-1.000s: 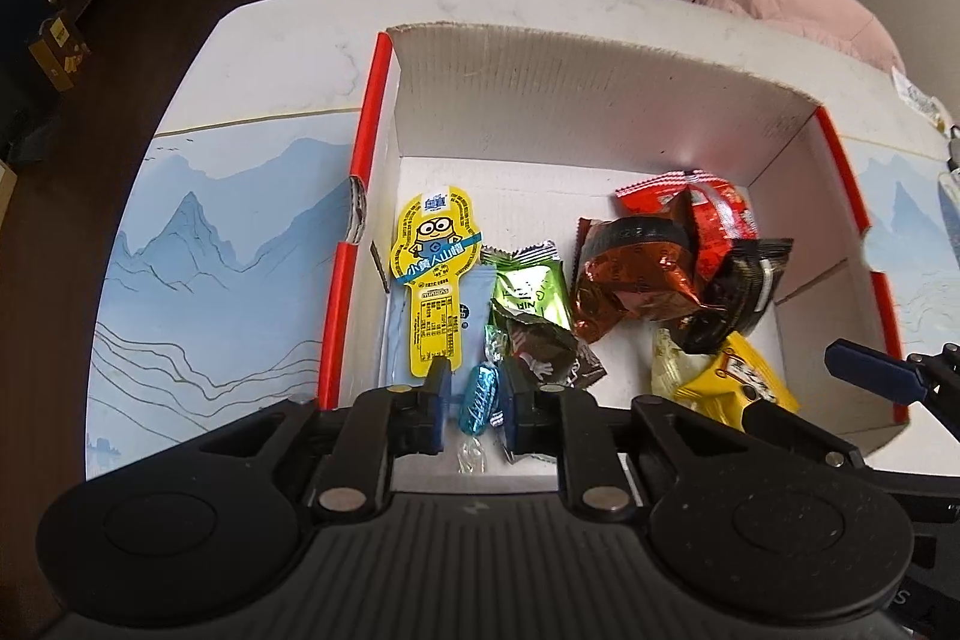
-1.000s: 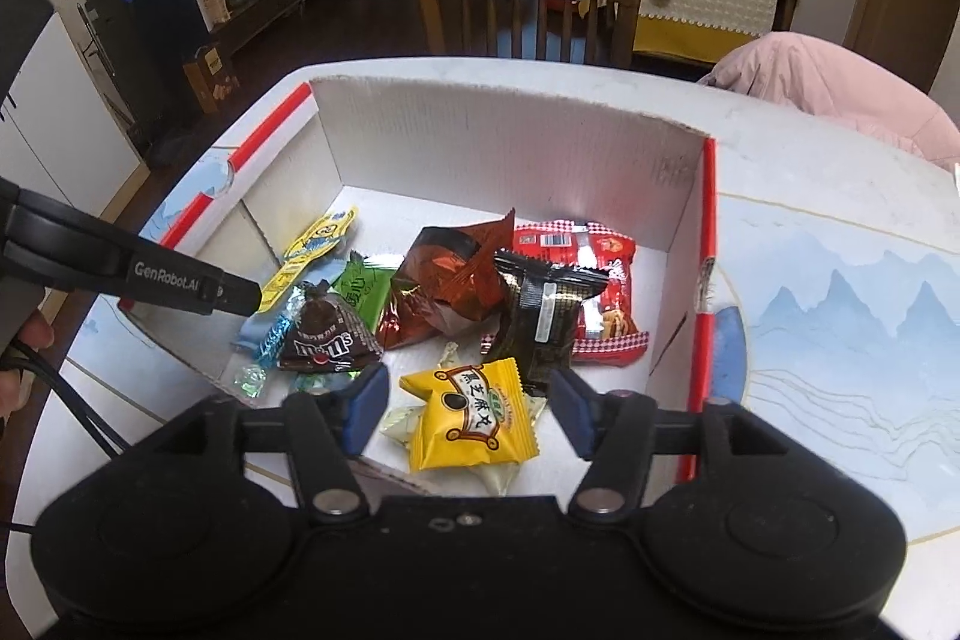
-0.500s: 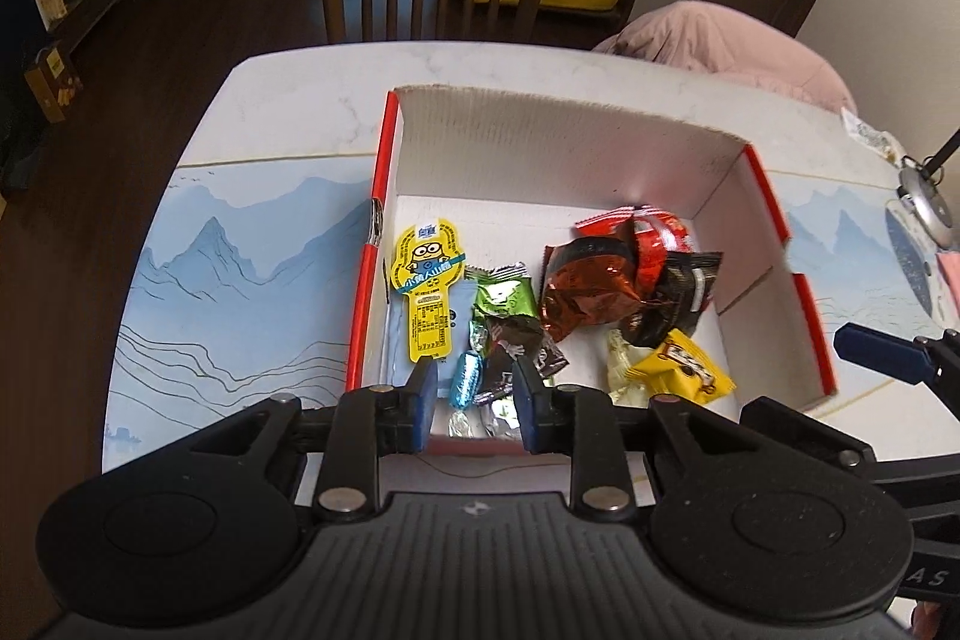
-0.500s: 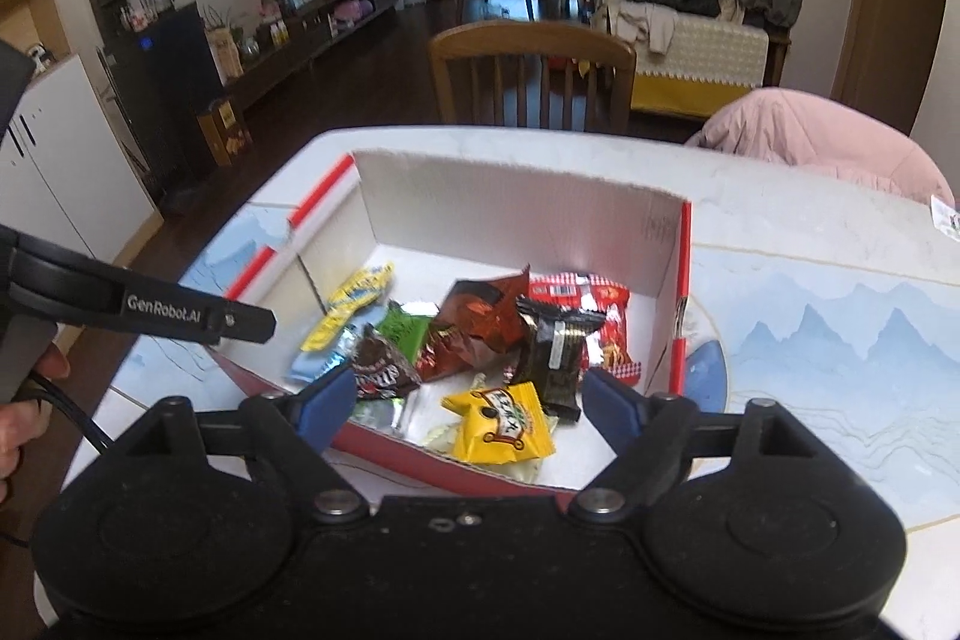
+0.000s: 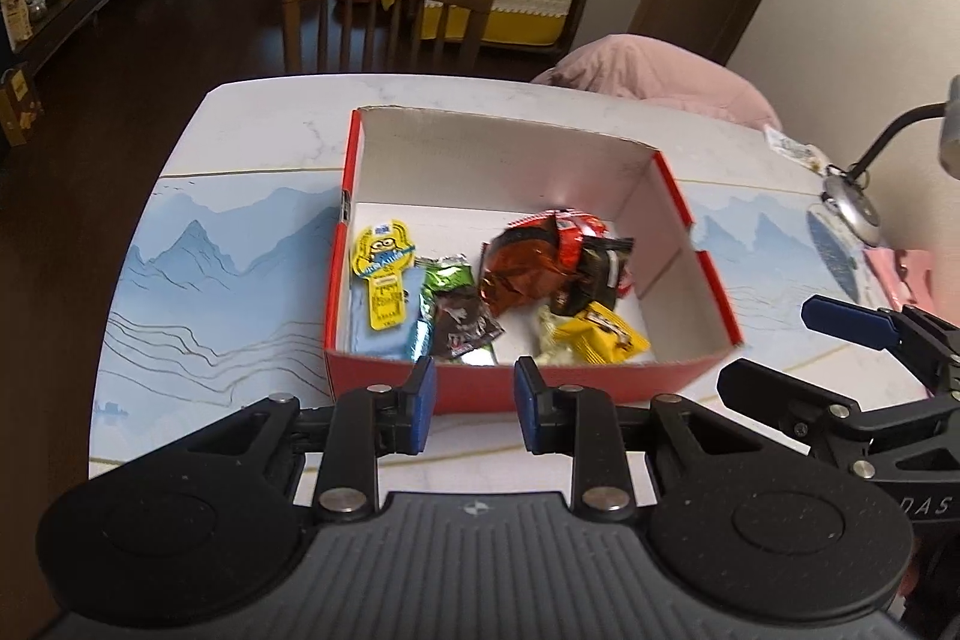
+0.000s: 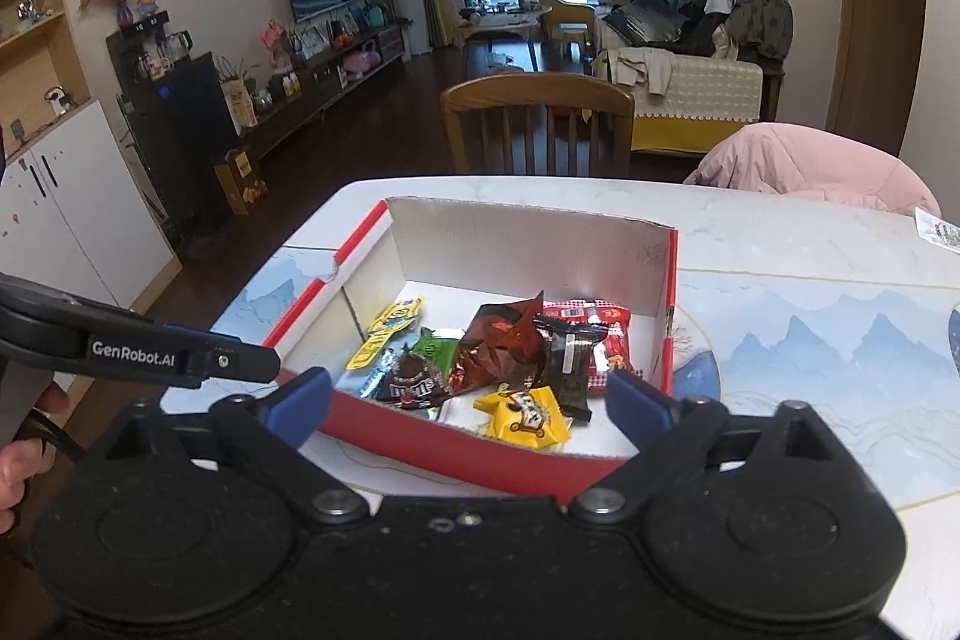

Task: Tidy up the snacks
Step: 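Open both tools to drop the snacks into the box and withdraw, then grasp the white milk biscuit packet with the left tool while the right tool grasps the foil chocolate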

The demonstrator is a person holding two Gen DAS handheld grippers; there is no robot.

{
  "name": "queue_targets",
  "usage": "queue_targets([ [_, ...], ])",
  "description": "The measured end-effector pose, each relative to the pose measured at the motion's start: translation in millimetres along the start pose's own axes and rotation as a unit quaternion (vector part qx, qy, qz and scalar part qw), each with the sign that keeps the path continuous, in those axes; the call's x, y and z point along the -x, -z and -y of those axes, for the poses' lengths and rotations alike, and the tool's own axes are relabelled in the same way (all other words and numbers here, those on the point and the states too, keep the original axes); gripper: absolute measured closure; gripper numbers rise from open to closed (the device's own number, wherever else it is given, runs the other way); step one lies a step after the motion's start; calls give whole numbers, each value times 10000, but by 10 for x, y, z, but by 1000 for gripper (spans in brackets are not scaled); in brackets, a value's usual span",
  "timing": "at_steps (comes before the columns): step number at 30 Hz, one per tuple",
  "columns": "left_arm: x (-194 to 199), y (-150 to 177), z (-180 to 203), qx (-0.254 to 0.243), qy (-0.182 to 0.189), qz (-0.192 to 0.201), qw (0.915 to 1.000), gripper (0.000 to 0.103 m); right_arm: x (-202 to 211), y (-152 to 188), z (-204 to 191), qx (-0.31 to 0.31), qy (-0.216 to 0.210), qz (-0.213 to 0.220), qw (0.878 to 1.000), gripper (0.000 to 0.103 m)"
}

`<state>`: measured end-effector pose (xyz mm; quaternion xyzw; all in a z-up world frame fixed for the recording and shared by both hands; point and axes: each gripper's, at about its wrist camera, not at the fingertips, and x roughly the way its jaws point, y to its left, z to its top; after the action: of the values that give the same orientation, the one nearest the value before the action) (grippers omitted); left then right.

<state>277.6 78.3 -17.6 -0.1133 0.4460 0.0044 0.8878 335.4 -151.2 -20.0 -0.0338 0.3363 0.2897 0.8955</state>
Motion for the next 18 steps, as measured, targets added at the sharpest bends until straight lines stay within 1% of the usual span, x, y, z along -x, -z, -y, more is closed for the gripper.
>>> queue_targets([
  [3,94,100,-6,-2,75,74,9999,76,77,52,-27,10,-67,38,10000,0],
  [10,226,303,-83,159,53,137,9998,75,220,238,-99,67,-136,76,9999,0],
  [13,268,387,-116,205,83,180,9996,74,257,344,-111,37,-186,20,9998,0],
  [14,279,422,-121,204,85,180,9996,62,268,374,-115,41,-182,7,9998,0],
  [15,287,456,-130,215,111,193,9995,35,276,406,-117,48,-178,-5,9998,0],
  [16,300,492,-140,238,148,238,9993,24,281,437,-122,50,-188,-28,9998,0],
  [17,320,533,-155,269,182,305,9990,19,285,459,-120,50,-203,-51,9998,0],
  [18,326,571,-159,267,192,315,9990,19,281,488,-125,63,-203,-80,9997,0],
])
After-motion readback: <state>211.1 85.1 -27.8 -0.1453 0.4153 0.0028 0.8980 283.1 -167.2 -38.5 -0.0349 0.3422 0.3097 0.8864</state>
